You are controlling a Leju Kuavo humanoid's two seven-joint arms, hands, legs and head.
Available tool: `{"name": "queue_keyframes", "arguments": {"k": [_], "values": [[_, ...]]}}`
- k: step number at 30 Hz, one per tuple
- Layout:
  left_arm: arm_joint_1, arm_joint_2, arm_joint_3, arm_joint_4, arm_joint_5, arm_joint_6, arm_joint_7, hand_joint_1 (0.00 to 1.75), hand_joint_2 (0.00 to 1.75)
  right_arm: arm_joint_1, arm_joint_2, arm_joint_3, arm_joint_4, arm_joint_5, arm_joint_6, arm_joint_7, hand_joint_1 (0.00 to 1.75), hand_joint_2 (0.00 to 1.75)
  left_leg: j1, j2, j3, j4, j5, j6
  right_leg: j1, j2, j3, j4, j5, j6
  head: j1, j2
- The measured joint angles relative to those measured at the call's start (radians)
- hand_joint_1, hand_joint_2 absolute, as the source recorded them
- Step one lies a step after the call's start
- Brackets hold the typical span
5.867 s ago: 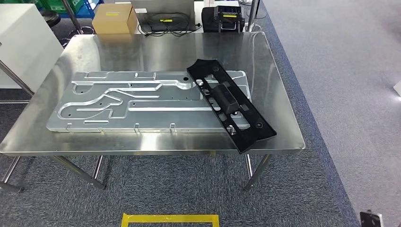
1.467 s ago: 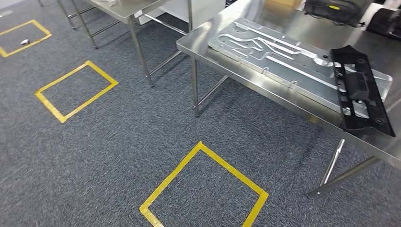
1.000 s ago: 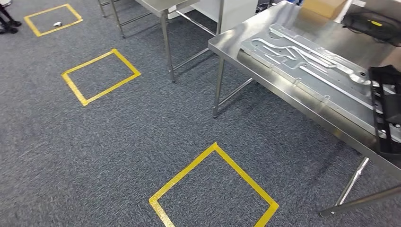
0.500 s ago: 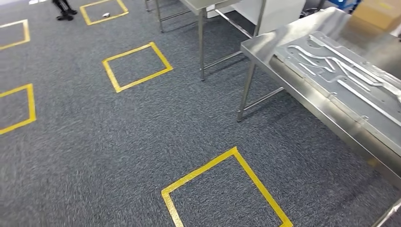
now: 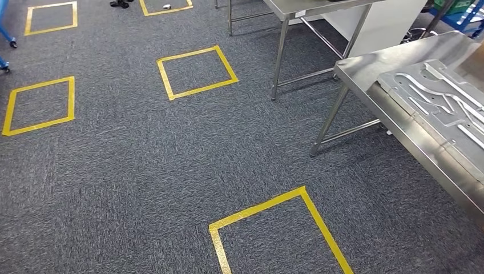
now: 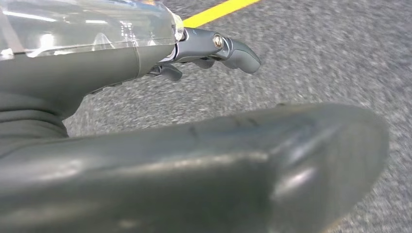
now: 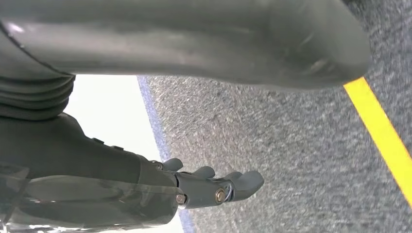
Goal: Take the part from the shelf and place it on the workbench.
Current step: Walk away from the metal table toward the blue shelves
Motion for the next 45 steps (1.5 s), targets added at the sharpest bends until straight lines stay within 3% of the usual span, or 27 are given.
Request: {"name": "queue_keyframes", "arguments": {"k": [1,2,4,6,8,9,11,13,15,16,17,19,21,23,25,26,28,30,31,32,34,35,37,39,41,43,45], "values": [[0.002,0.000,0.000,0.000,0.001,0.001,0.002,0.00,0.00,0.000,-0.003,-0.014,0.000,-0.010,-0.007,-0.003,0.00,0.00,-0.001,-0.013,0.002,0.000,0.000,0.000,0.000,0.002,0.004,-0.019,0.026,-0.003,0.000,0.000],[0.003,0.001,0.000,0.000,0.003,0.003,0.006,0.00,0.00,-0.001,-0.005,-0.029,-0.001,-0.029,-0.021,-0.008,0.00,0.00,-0.002,-0.027,0.004,0.000,0.000,0.000,0.002,0.009,0.025,-0.074,0.067,-0.008,0.000,0.000],[0.003,0.000,0.000,0.000,0.013,0.009,0.019,0.00,0.00,-0.004,-0.012,-0.072,-0.003,-0.100,-0.063,-0.028,0.00,0.00,-0.003,-0.050,0.005,0.002,-0.002,-0.003,0.004,0.051,0.078,-0.210,0.137,-0.022,0.000,0.000],[0.003,0.000,0.000,0.000,0.026,0.017,0.029,0.00,0.00,-0.010,-0.020,-0.130,-0.006,-0.172,-0.088,-0.047,0.00,0.00,0.001,-0.072,-0.001,0.004,-0.001,-0.011,0.007,0.082,0.104,-0.276,0.159,-0.029,0.000,0.000],[0.008,0.001,0.002,0.000,0.035,0.023,0.032,0.00,0.00,-0.017,-0.030,-0.182,-0.009,-0.210,-0.094,-0.060,0.00,0.00,0.005,-0.093,-0.008,0.002,0.002,-0.023,0.008,0.068,0.109,-0.288,0.160,-0.032,0.000,0.000],[0.013,0.002,0.002,0.001,0.036,0.027,0.031,0.00,0.00,-0.020,-0.035,-0.203,-0.011,-0.220,-0.096,-0.069,0.00,0.00,0.005,-0.087,-0.009,0.005,0.000,-0.028,0.007,0.056,0.115,-0.297,0.163,-0.036,0.000,0.000],[0.016,0.002,0.004,0.001,0.037,0.034,0.026,0.00,0.00,-0.023,-0.039,-0.233,-0.014,-0.238,-0.102,-0.093,0.00,0.00,0.002,-0.043,-0.032,0.056,-0.031,-0.036,0.003,0.030,0.128,-0.316,0.168,-0.046,0.000,0.000],[0.013,0.001,0.004,0.002,0.037,0.039,0.019,0.00,0.00,-0.023,-0.041,-0.259,-0.015,-0.258,-0.108,-0.118,0.00,0.00,0.007,0.007,-0.095,0.182,-0.091,-0.044,0.004,0.001,0.136,-0.322,0.166,-0.051,0.000,0.000],[0.013,0.000,0.004,0.002,0.037,0.041,0.015,0.00,0.00,-0.026,-0.042,-0.280,-0.015,-0.271,-0.109,-0.135,0.00,0.00,0.017,0.022,-0.147,0.281,-0.119,-0.054,0.005,-0.027,0.140,-0.321,0.161,-0.049,0.000,0.000],[0.015,0.000,0.003,0.002,0.036,0.041,0.015,0.00,0.00,-0.028,-0.042,-0.287,-0.015,-0.271,-0.107,-0.139,0.00,0.00,0.022,0.027,-0.147,0.277,-0.105,-0.060,0.004,-0.040,0.143,-0.321,0.157,-0.046,0.000,0.000],[0.015,0.000,0.003,0.002,0.036,0.040,0.016,0.00,0.00,-0.029,-0.042,-0.290,-0.015,-0.266,-0.104,-0.140,0.00,0.00,0.027,0.034,-0.125,0.233,-0.075,-0.064,0.002,-0.052,0.148,-0.320,0.154,-0.041,0.000,0.000],[0.014,0.000,0.003,0.001,0.036,0.038,0.023,0.00,0.00,-0.030,-0.042,-0.293,-0.015,-0.249,-0.093,-0.135,0.00,0.00,0.030,0.070,-0.051,0.094,-0.012,-0.070,0.001,-0.075,0.157,-0.314,0.142,-0.028,0.000,0.000],[0.012,-0.001,0.003,0.001,0.037,0.034,0.028,0.00,0.00,-0.031,-0.043,-0.293,-0.015,-0.233,-0.085,-0.125,0.00,0.00,0.026,0.092,-0.013,0.017,0.008,-0.060,0.004,-0.092,0.161,-0.307,0.131,-0.013,0.001,0.000],[0.015,-0.002,0.002,0.001,0.036,0.030,0.029,0.00,0.00,-0.036,-0.043,-0.293,-0.014,-0.222,-0.081,-0.117,0.00,0.00,0.020,0.076,-0.016,0.013,0.005,-0.042,0.003,-0.108,0.165,-0.307,0.127,-0.001,0.001,0.000],[0.020,-0.003,0.000,0.001,0.036,0.029,0.028,0.00,0.00,-0.039,-0.042,-0.292,-0.014,-0.214,-0.073,-0.111,0.00,0.00,0.018,0.058,-0.017,0.010,0.007,-0.027,-0.005,-0.092,0.163,-0.293,0.111,0.011,0.001,0.000],[0.019,-0.004,0.000,0.001,0.036,0.029,0.027,0.00,0.00,-0.038,-0.042,-0.292,-0.014,-0.210,-0.070,-0.109,0.00,0.00,0.018,0.049,-0.016,0.008,0.009,-0.020,-0.007,-0.069,0.149,-0.260,0.088,0.013,0.001,0.000],[0.015,-0.007,0.000,0.001,0.037,0.028,0.026,0.00,0.00,-0.034,-0.040,-0.291,-0.014,-0.205,-0.064,-0.109,0.00,0.00,0.014,0.029,-0.017,0.007,0.010,-0.011,-0.008,-0.020,0.086,-0.133,0.023,0.010,0.001,0.000],[0.014,-0.010,0.000,0.001,0.038,0.028,0.026,0.00,0.00,-0.030,-0.040,-0.291,-0.014,-0.199,-0.058,-0.108,0.00,0.00,0.006,0.006,-0.016,0.007,0.009,-0.006,-0.003,-0.004,0.019,-0.014,-0.011,0.003,0.001,0.000],[0.015,-0.011,0.000,0.001,0.039,0.028,0.026,0.00,0.00,-0.029,-0.040,-0.290,-0.014,-0.194,-0.054,-0.108,0.00,0.00,0.002,-0.007,-0.014,0.007,0.008,-0.005,0.000,0.000,0.008,-0.004,0.002,-0.004,0.001,0.000],[0.016,-0.013,0.000,0.001,0.039,0.029,0.027,0.00,0.00,-0.029,-0.040,-0.288,-0.014,-0.190,-0.050,-0.108,0.00,0.00,-0.001,-0.021,-0.011,0.007,0.007,-0.004,0.004,0.005,0.015,-0.035,0.035,-0.012,0.001,0.000],[0.017,-0.020,0.000,0.001,0.040,0.029,0.027,0.00,0.00,-0.029,-0.040,-0.282,-0.014,-0.182,-0.047,-0.106,0.00,0.00,-0.006,-0.046,-0.006,0.008,0.007,-0.004,0.014,0.040,0.066,-0.168,0.117,-0.031,0.001,0.000],[0.015,-0.024,0.000,0.001,0.040,0.029,0.027,0.00,0.00,-0.029,-0.041,-0.280,-0.014,-0.180,-0.046,-0.104,0.00,0.00,-0.007,-0.059,-0.006,0.009,0.006,-0.005,0.017,0.060,0.089,-0.226,0.144,-0.037,0.001,0.000],[0.015,-0.029,0.000,0.001,0.040,0.029,0.026,0.00,0.00,-0.030,-0.042,-0.276,-0.014,-0.178,-0.046,-0.099,0.00,0.00,-0.006,-0.080,-0.011,0.009,0.007,-0.010,0.021,0.080,0.107,-0.277,0.157,-0.043,0.001,0.000],[0.021,-0.029,0.000,0.002,0.040,0.031,0.025,0.00,0.00,-0.034,-0.041,-0.270,-0.014,-0.176,-0.047,-0.094,0.00,0.00,-0.004,-0.094,-0.016,0.009,0.009,-0.019,0.018,0.057,0.112,-0.288,0.161,-0.047,0.001,0.000],[0.025,-0.029,0.000,0.003,0.040,0.032,0.025,0.00,0.00,-0.035,-0.039,-0.266,-0.014,-0.174,-0.047,-0.090,0.00,0.00,-0.008,-0.059,-0.032,0.044,-0.015,-0.028,0.014,0.032,0.120,-0.305,0.167,-0.054,0.001,0.000],[0.022,-0.029,0.000,0.004,0.040,0.034,0.025,0.00,0.00,-0.031,-0.037,-0.265,-0.014,-0.173,-0.047,-0.089,0.00,0.00,-0.008,-0.001,-0.083,0.154,-0.078,-0.036,0.014,0.004,0.126,-0.313,0.168,-0.061,0.000,0.000],[0.020,-0.029,0.000,0.004,0.041,0.034,0.025,0.00,0.00,-0.028,-0.037,-0.265,-0.014,-0.172,-0.047,-0.089,0.00,0.00,-0.001,0.021,-0.141,0.275,-0.128,-0.045,0.016,-0.025,0.126,-0.312,0.165,-0.062,0.000,0.000]]}}
